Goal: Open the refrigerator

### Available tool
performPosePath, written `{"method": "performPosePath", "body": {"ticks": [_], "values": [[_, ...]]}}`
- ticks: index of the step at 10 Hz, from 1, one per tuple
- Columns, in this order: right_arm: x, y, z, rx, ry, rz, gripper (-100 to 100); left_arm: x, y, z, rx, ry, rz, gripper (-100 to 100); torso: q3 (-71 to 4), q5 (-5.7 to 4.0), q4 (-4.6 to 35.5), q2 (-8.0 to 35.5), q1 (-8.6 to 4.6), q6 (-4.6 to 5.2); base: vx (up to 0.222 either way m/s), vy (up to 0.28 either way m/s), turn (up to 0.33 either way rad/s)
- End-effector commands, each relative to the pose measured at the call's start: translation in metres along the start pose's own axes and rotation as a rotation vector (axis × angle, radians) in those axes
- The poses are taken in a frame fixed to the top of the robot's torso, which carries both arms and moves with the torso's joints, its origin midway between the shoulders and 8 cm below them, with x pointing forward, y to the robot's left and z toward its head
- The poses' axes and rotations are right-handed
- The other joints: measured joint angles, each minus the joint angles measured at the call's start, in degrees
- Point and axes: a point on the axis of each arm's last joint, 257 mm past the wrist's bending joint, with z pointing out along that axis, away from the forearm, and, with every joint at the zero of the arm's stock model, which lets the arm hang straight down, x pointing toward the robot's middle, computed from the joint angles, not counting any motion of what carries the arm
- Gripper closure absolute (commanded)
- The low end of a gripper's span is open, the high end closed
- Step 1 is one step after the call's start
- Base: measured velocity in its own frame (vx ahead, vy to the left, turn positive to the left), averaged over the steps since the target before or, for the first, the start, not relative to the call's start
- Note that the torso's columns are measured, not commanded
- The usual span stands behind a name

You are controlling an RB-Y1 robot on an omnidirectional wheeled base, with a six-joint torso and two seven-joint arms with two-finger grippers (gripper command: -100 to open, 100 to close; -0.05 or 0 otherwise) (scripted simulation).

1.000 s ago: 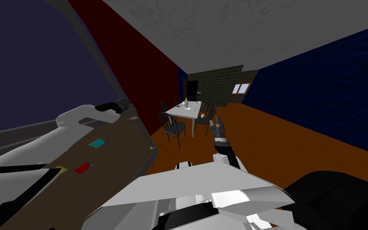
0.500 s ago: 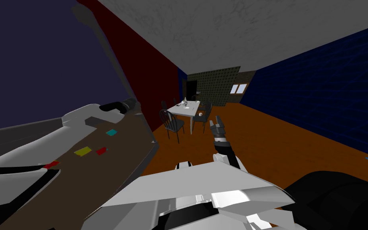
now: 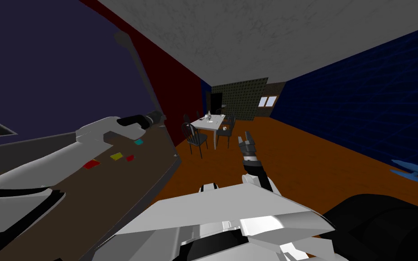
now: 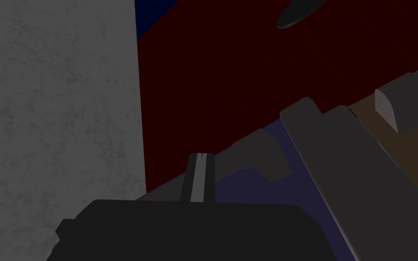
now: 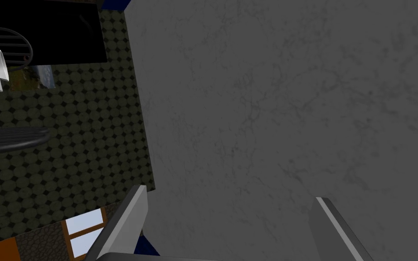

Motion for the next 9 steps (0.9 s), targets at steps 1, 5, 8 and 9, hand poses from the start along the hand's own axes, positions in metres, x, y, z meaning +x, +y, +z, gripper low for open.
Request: {"method": "performPosePath", "body": {"ticks": [1, 5, 8, 9], "values": [[0.0, 0.0, 0.0, 0.0, 0.0, 0.0, 0, 0.025, -0.015, -0.005, 0.032, 0.05, -0.003, 100, 0.1, -0.01, 0.1, 0.2, -0.02, 0.01, -0.182, -0.034, -0.012], [0.0, 0.0, 0.0, 0.001, 0.0, 0.0, 0, 0.012, -0.011, -0.005, 0.009, 0.028, -0.001, -100, -0.2, 0.01, -0.1, -0.4, 0.07, -0.01, 0.01, -0.008, 0.003], [0.0, 0.0, 0.0, 0.001, 0.0, -0.001, 0, -0.015, 0.003, -0.003, -0.032, -0.022, 0.002, -100, 0.1, -0.03, 0.1, 0.2, -0.08, 0.01, 0.223, 0.017, 0.006], [0.0, 0.0, 0.0, 0.001, 0.0, -0.001, 0, -0.028, 0.009, -0.004, -0.053, -0.046, 0.003, -100, 0.3, -0.05, 0.2, 0.5, -0.1, -0.01, 0.221, 0.032, 0.009]]}}
